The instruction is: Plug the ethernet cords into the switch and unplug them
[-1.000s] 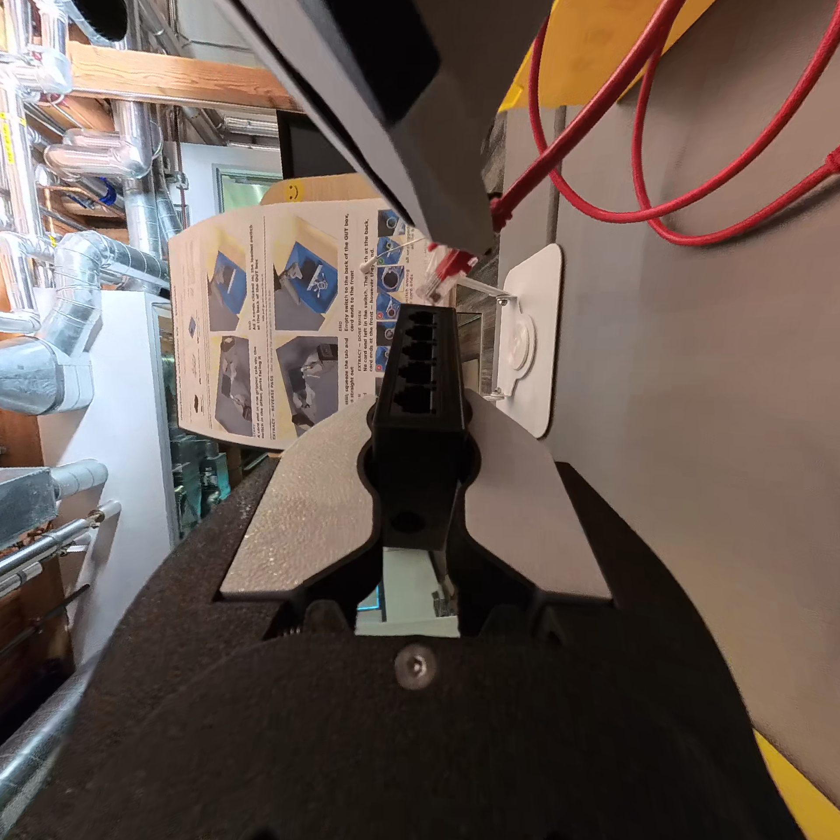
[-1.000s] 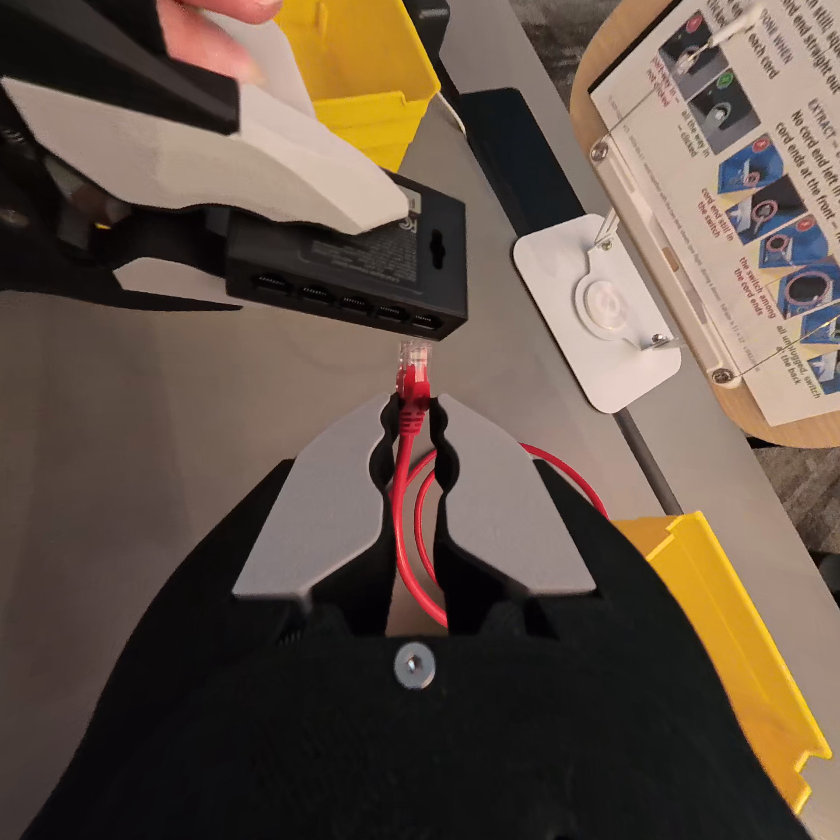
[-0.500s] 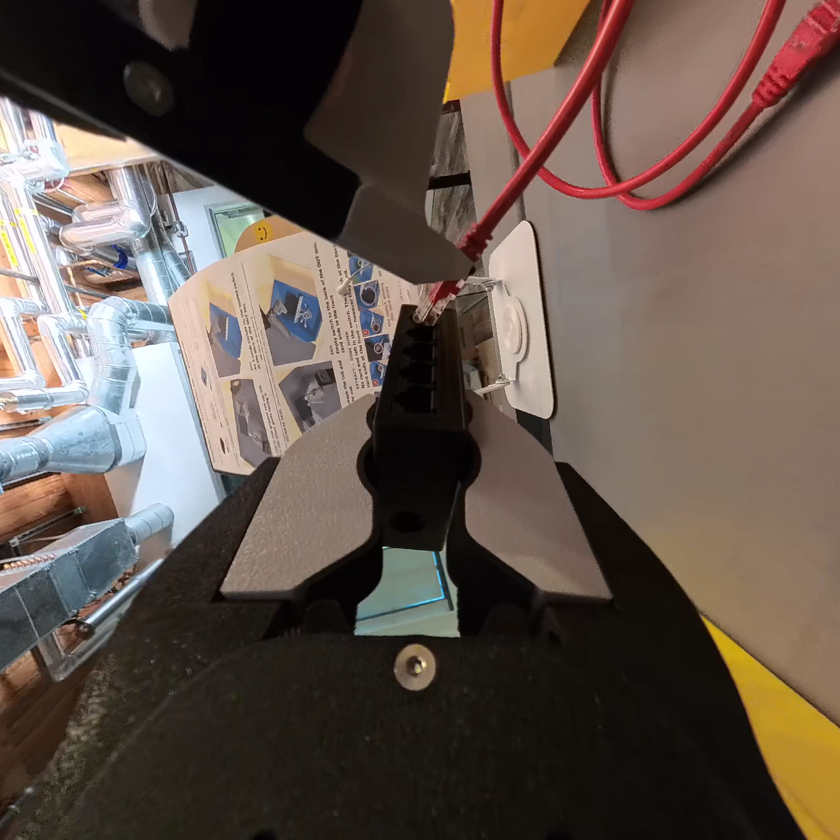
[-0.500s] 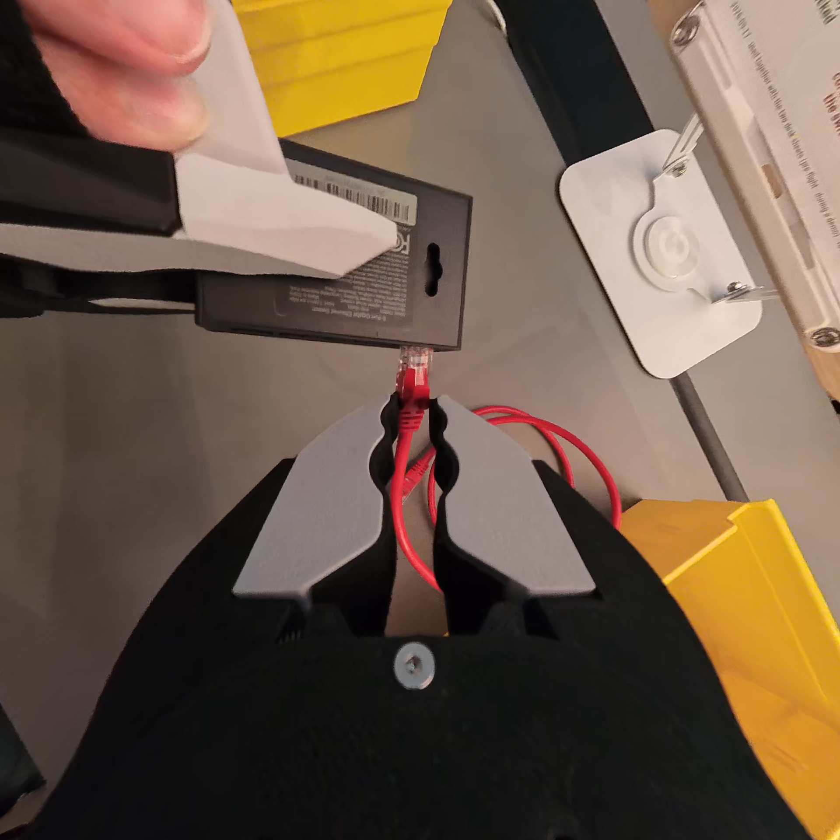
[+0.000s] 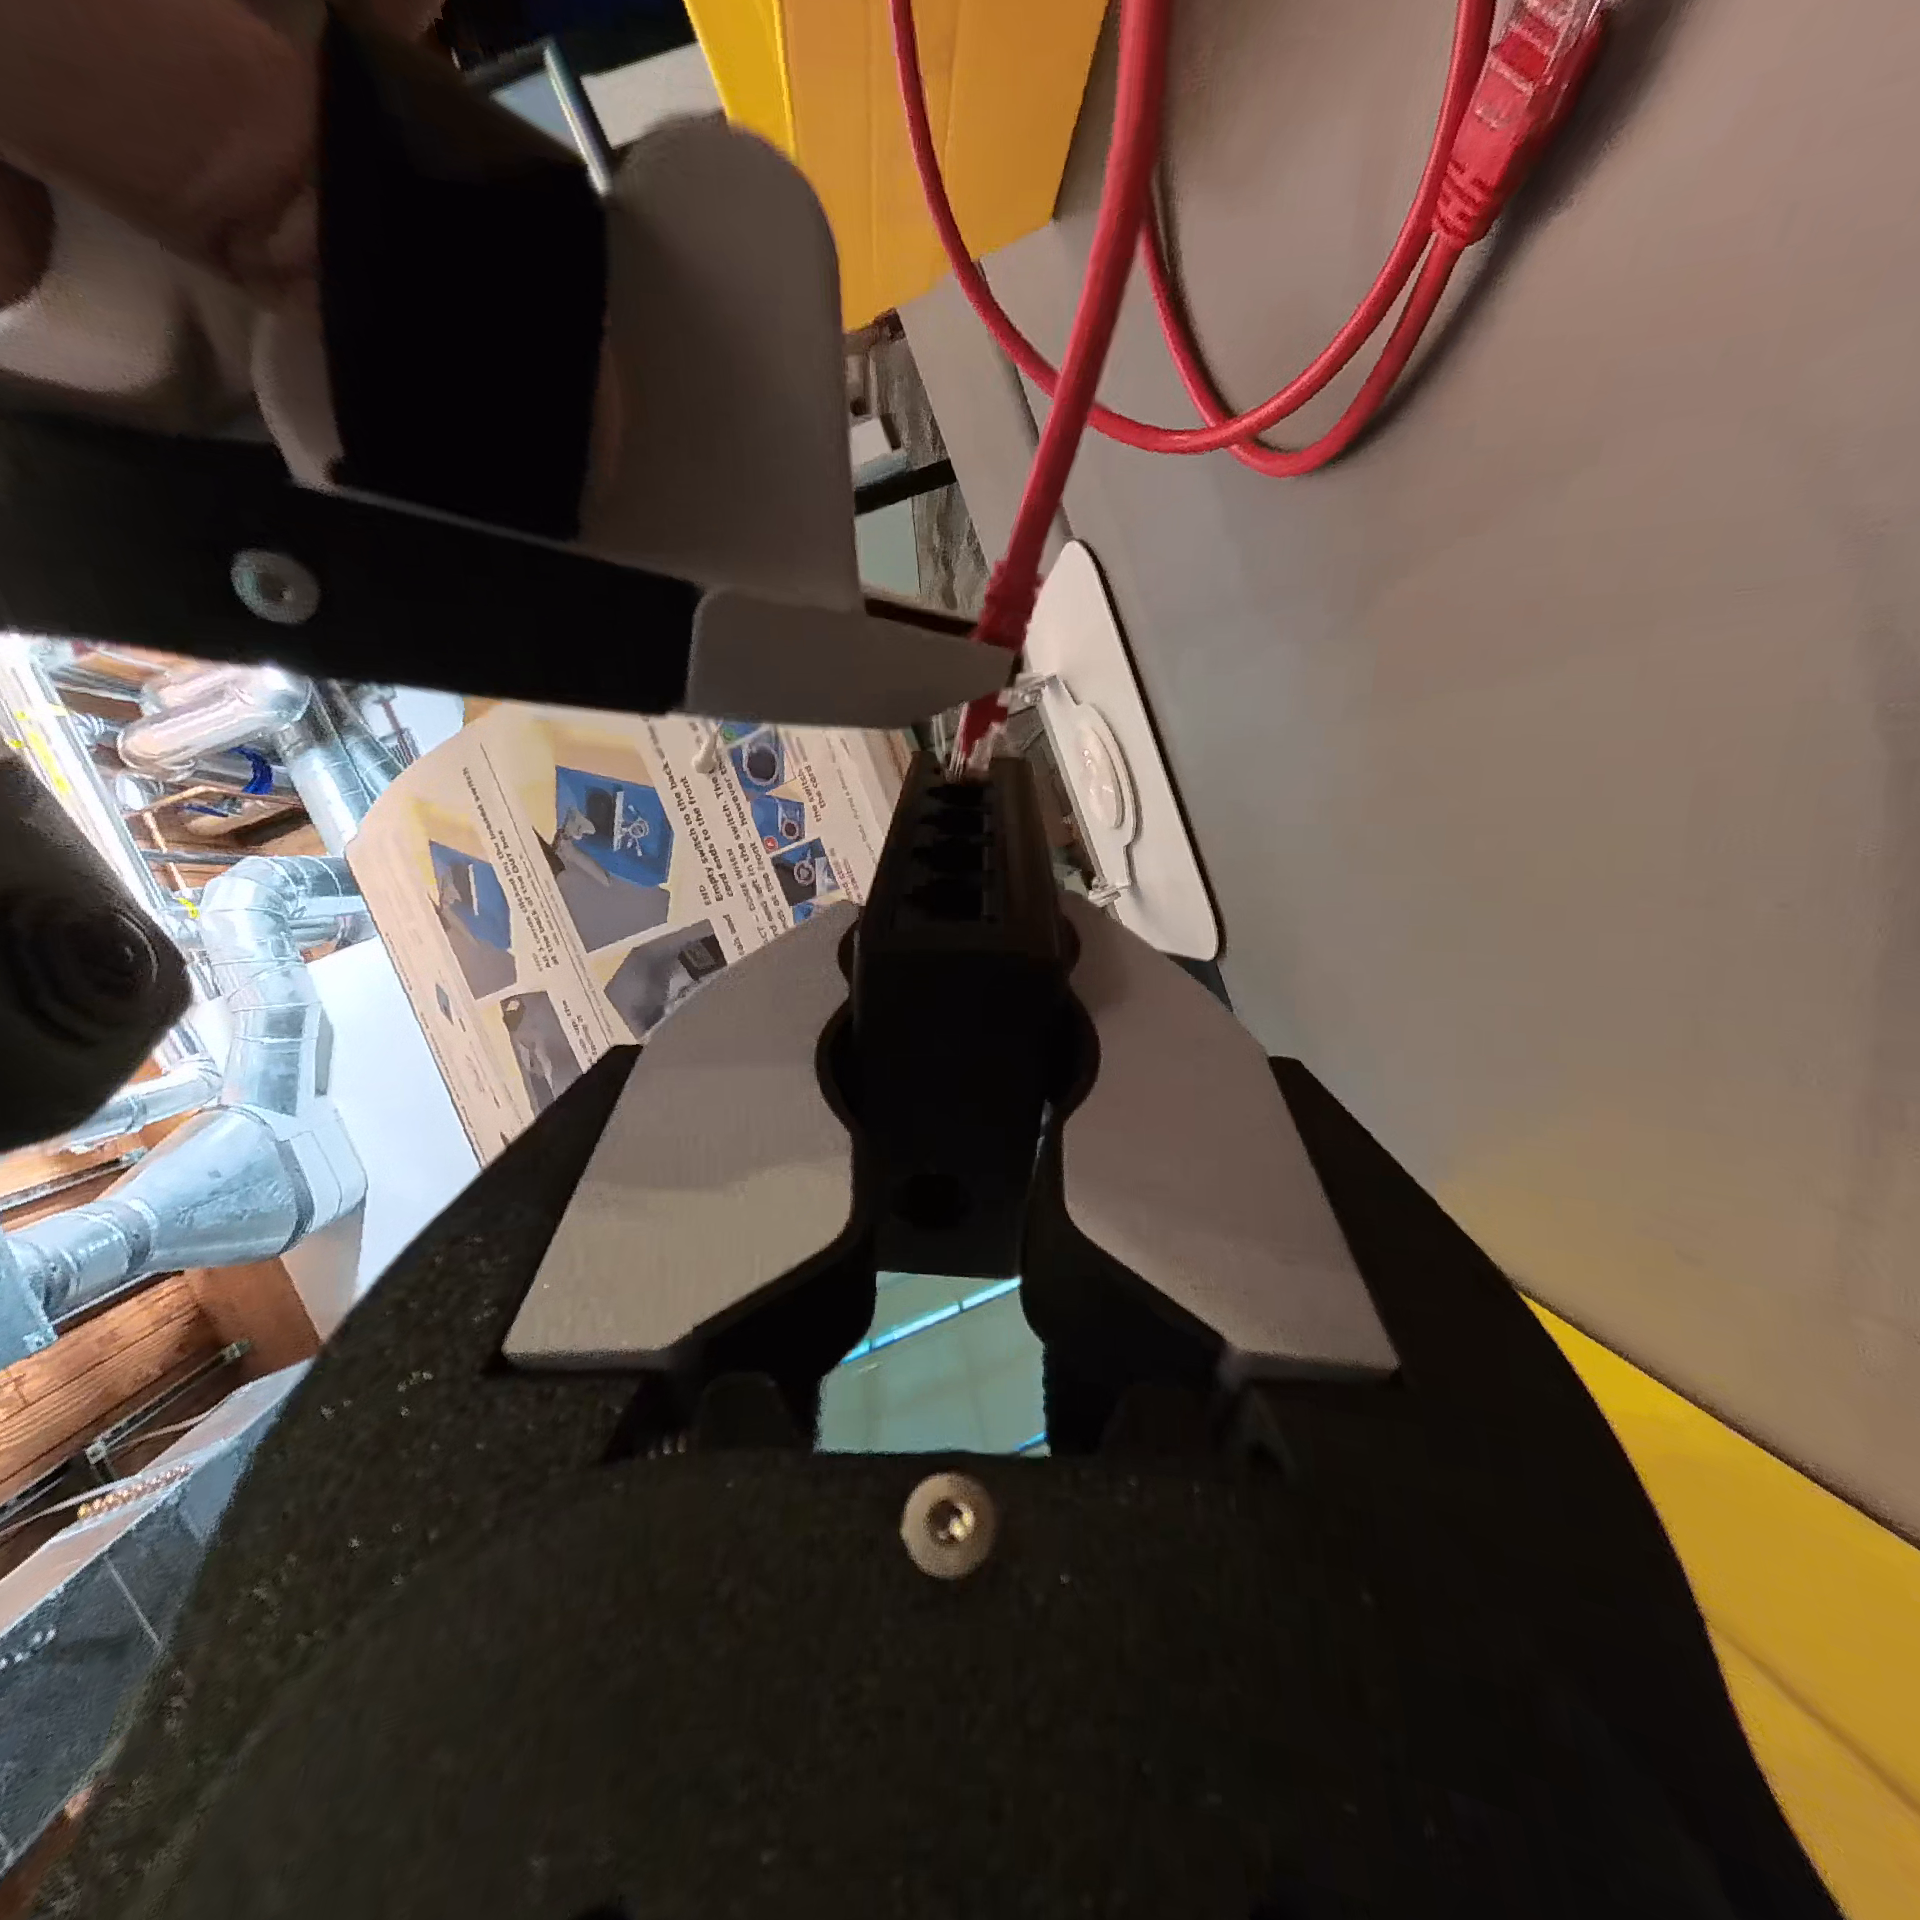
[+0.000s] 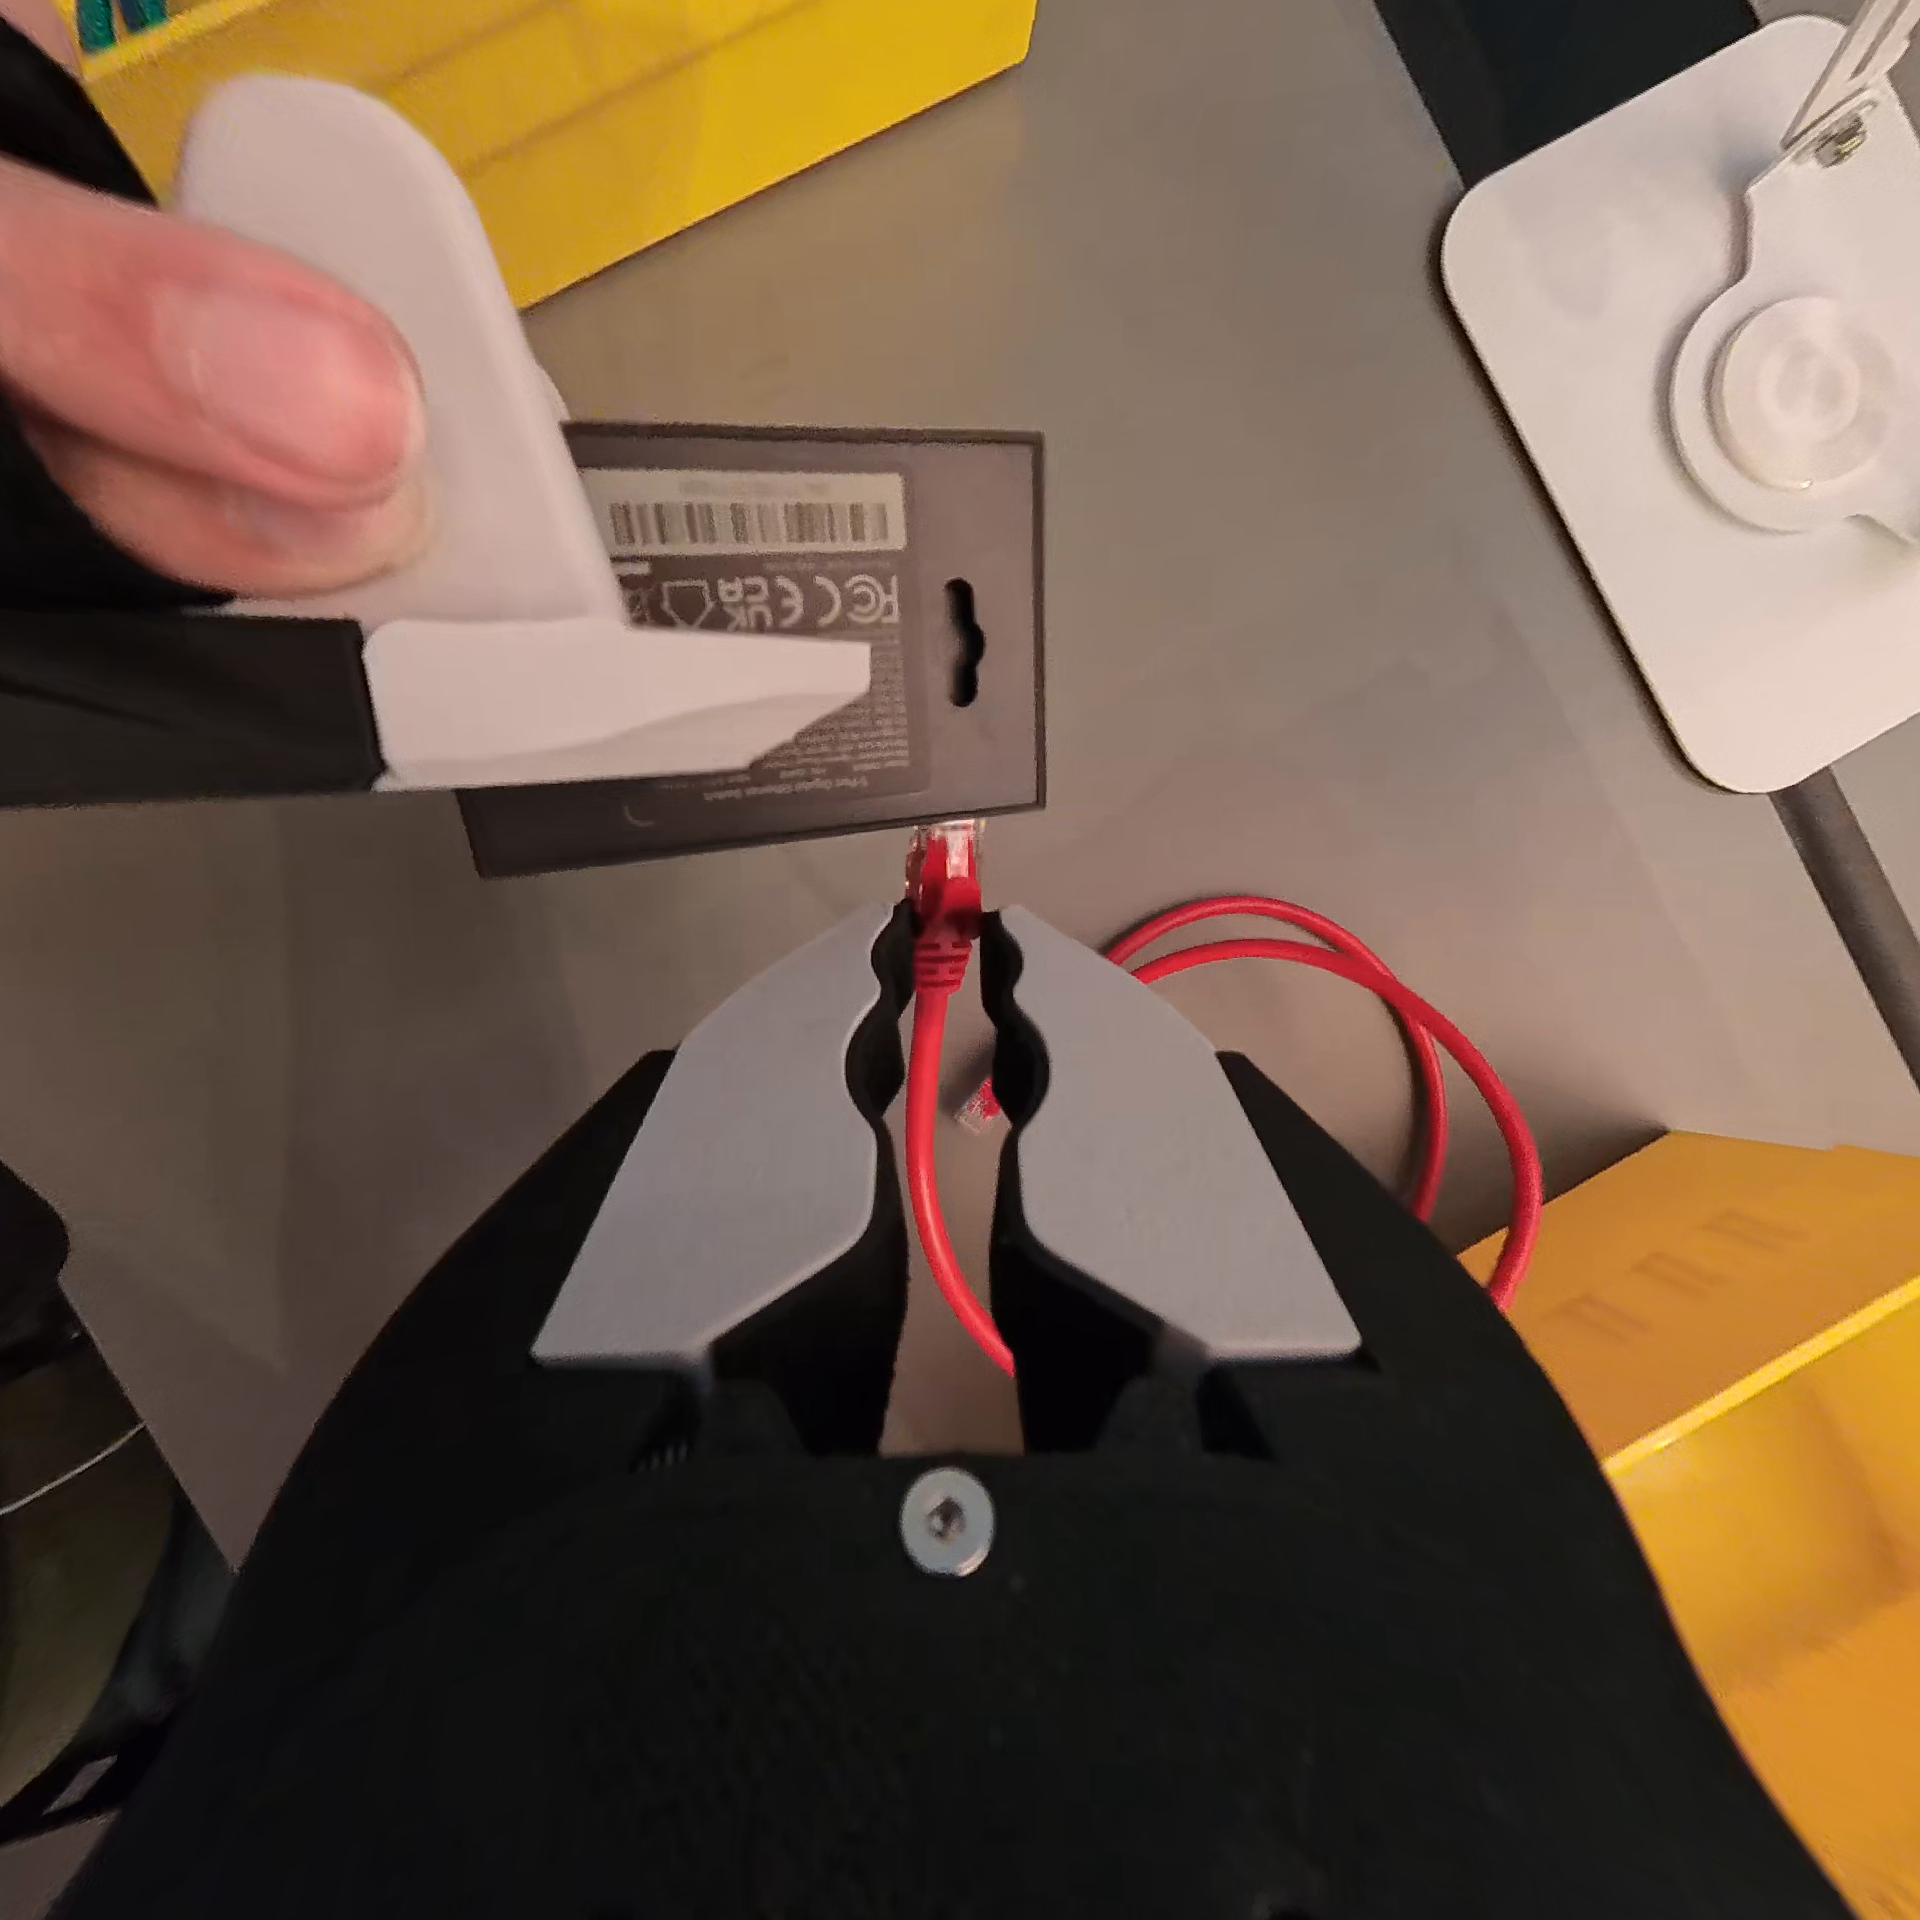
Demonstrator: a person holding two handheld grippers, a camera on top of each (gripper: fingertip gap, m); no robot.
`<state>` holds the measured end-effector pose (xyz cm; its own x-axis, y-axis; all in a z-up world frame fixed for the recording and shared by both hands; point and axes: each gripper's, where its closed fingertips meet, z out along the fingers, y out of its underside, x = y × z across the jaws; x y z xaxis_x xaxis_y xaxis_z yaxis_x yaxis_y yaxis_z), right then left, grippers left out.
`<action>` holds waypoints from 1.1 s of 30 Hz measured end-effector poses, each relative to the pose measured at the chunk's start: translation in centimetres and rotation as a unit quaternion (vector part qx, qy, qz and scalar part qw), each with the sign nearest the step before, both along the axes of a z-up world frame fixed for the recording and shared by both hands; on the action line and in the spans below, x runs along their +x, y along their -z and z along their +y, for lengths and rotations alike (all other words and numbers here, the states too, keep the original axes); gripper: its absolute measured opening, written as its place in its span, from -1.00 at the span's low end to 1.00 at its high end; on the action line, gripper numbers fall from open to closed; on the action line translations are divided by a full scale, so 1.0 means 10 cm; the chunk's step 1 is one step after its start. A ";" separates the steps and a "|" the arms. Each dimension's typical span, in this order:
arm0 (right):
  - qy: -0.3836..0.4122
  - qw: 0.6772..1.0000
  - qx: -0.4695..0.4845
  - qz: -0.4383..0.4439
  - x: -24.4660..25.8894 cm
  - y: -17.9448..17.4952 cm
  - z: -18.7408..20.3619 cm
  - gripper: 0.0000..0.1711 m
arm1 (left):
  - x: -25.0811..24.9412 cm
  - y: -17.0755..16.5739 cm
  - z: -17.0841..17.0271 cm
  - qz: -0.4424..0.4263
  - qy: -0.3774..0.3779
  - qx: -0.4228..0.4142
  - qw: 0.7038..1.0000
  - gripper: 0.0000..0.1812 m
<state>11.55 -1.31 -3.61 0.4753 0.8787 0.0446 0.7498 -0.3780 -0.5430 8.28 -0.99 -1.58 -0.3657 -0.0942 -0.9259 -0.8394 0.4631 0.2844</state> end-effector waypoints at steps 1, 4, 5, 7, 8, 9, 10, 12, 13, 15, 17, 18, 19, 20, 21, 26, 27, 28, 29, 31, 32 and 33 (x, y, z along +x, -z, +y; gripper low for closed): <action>0.001 1.000 -0.001 0.003 -0.01 0.00 0.00 -0.84 | 0.02 0.01 -0.02 0.002 0.010 -0.004 1.000 -0.68; -0.015 1.000 0.005 -0.014 0.00 0.02 -0.03 -0.84 | 0.06 0.06 -0.09 0.005 0.033 -0.019 0.999 -0.68; -0.021 1.000 0.011 -0.019 0.00 0.03 -0.02 -0.84 | 0.06 0.07 -0.08 0.002 0.028 -0.023 0.999 -0.68; -0.020 1.000 0.008 -0.015 0.00 0.04 0.00 -0.84 | 0.04 0.07 -0.05 -0.009 0.019 -0.028 0.999 -0.68; -0.022 1.000 0.007 -0.010 0.01 0.03 0.01 -0.84 | 0.03 0.06 -0.02 -0.019 0.012 -0.028 0.999 -0.68; -0.024 1.000 0.009 -0.005 0.01 0.01 0.02 -0.84 | 0.02 0.03 0.01 -0.029 0.004 -0.025 0.999 -0.68; -0.022 1.000 0.012 0.002 0.02 -0.03 0.02 -0.84 | 0.00 0.01 0.04 -0.039 -0.005 -0.022 0.999 -0.68; -0.018 1.000 0.018 0.006 0.04 -0.08 0.01 -0.84 | -0.02 -0.03 0.07 -0.052 -0.015 -0.018 0.998 -0.68; -0.017 1.000 0.025 0.004 0.05 -0.11 0.01 -0.84 | -0.01 -0.06 0.07 -0.062 -0.011 -0.013 0.998 -0.68; -0.013 0.999 0.042 -0.004 0.07 -0.16 -0.01 -0.84 | 0.01 -0.11 0.07 -0.082 0.002 -0.005 0.997 -0.67; -0.012 0.999 0.052 -0.009 0.09 -0.20 -0.03 -0.84 | 0.04 -0.15 0.05 -0.098 0.017 0.001 0.995 -0.67; -0.012 0.998 0.054 -0.011 0.10 -0.21 -0.04 -0.84 | 0.05 -0.16 0.05 -0.102 0.020 0.002 0.995 -0.67; -0.013 0.998 0.058 -0.013 0.10 -0.23 -0.04 -0.84 | 0.05 -0.16 0.04 -0.107 0.020 -0.001 0.994 -0.67; -0.016 0.998 0.060 -0.017 0.11 -0.23 -0.06 -0.84 | 0.05 -0.15 0.04 -0.108 0.020 -0.008 0.994 -0.68; -0.022 0.998 0.060 -0.022 0.11 -0.23 -0.08 -0.84 | 0.05 -0.12 0.02 -0.104 0.020 -0.023 0.994 -0.68; -0.036 0.998 0.045 -0.038 0.11 -0.20 -0.18 -0.84 | 0.06 -0.09 -0.08 -0.103 0.041 -0.067 0.992 -0.69; -0.036 0.998 0.040 -0.037 0.11 -0.20 -0.20 -0.84 | 0.07 -0.09 -0.10 -0.106 0.045 -0.075 0.990 -0.69; -0.034 0.998 0.039 -0.034 0.11 -0.21 -0.20 -0.84 | 0.07 -0.10 -0.11 -0.109 0.049 -0.076 0.990 -0.69; -0.031 0.998 0.040 -0.032 0.11 -0.22 -0.20 -0.84 | 0.07 -0.11 -0.12 -0.111 0.050 -0.075 0.990 -0.69; -0.028 0.998 0.040 -0.031 0.10 -0.23 -0.20 -0.84 | 0.09 -0.11 -0.15 -0.111 0.059 -0.079 0.989 -0.69; -0.027 0.998 0.041 -0.032 0.10 -0.23 -0.20 -0.85 | 0.10 -0.11 -0.16 -0.109 0.059 -0.078 0.989 -0.69; -0.026 0.998 0.043 -0.031 0.10 -0.23 -0.20 -0.85 | 0.11 -0.11 -0.17 -0.106 0.063 -0.074 0.990 -0.68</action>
<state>12.50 -3.26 -1.28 0.4227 0.8941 0.1481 0.8001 -0.2915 -0.5242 9.38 -2.68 -0.52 -0.1827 -0.1997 -0.9627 -0.8060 0.5911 0.0304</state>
